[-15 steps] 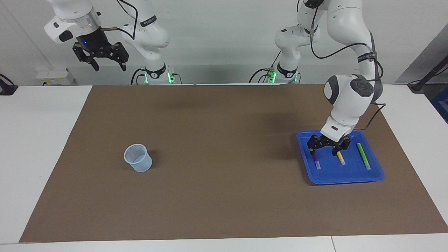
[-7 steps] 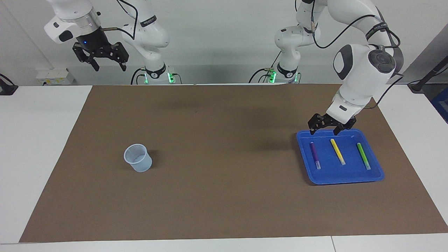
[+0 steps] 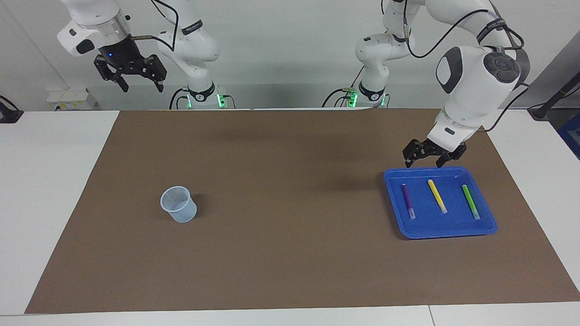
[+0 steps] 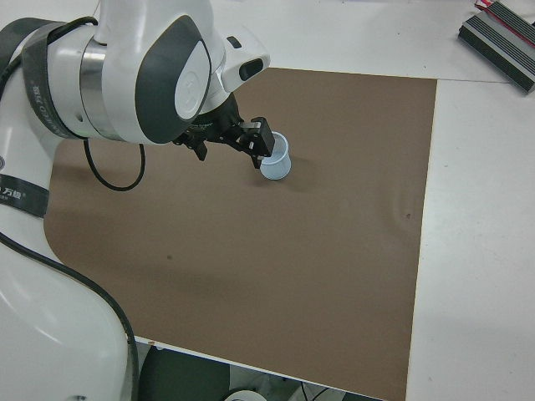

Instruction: Right arm passes pens to left for tray arrangement

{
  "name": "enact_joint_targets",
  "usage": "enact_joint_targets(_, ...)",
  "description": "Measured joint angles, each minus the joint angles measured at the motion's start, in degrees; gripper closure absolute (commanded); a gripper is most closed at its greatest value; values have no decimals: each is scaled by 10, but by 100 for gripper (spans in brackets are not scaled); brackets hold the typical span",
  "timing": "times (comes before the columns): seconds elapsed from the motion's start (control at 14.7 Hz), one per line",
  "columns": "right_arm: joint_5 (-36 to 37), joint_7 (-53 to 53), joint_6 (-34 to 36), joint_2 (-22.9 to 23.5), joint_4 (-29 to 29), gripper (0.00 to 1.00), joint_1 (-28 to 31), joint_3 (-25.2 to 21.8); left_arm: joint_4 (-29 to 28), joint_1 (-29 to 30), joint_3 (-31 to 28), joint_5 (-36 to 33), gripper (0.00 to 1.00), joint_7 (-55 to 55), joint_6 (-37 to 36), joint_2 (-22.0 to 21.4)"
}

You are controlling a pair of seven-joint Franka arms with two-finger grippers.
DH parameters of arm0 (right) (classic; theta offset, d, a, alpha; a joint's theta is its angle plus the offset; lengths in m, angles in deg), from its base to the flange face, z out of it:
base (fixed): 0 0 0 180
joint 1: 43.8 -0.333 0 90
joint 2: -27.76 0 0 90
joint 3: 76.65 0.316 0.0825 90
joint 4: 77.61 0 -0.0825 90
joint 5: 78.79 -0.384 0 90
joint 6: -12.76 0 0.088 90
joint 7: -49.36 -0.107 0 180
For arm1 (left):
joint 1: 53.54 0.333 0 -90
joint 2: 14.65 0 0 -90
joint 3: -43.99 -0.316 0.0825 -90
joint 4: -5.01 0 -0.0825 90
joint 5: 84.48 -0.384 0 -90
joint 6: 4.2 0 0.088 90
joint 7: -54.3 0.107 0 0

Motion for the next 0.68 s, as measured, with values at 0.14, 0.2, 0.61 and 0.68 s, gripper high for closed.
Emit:
enact_joint_targets(0.14, 0, 0, 0, 0, 0, 0, 0, 0, 0, -1, 0, 0, 0, 0, -18, -18)
enact_joint_targets(0.2, 0, 0, 0, 0, 0, 0, 0, 0, 0, -1, 0, 1, 0, 0, -30, -29)
enact_joint_targets(0.61, 0, 0, 0, 0, 0, 0, 0, 0, 0, -54, -85, 1, 0, 1, -90, -77)
enact_joint_targets(0.68, 0, 0, 0, 0, 0, 0, 0, 0, 0, -57, -93, 1, 0, 1, -103, -83)
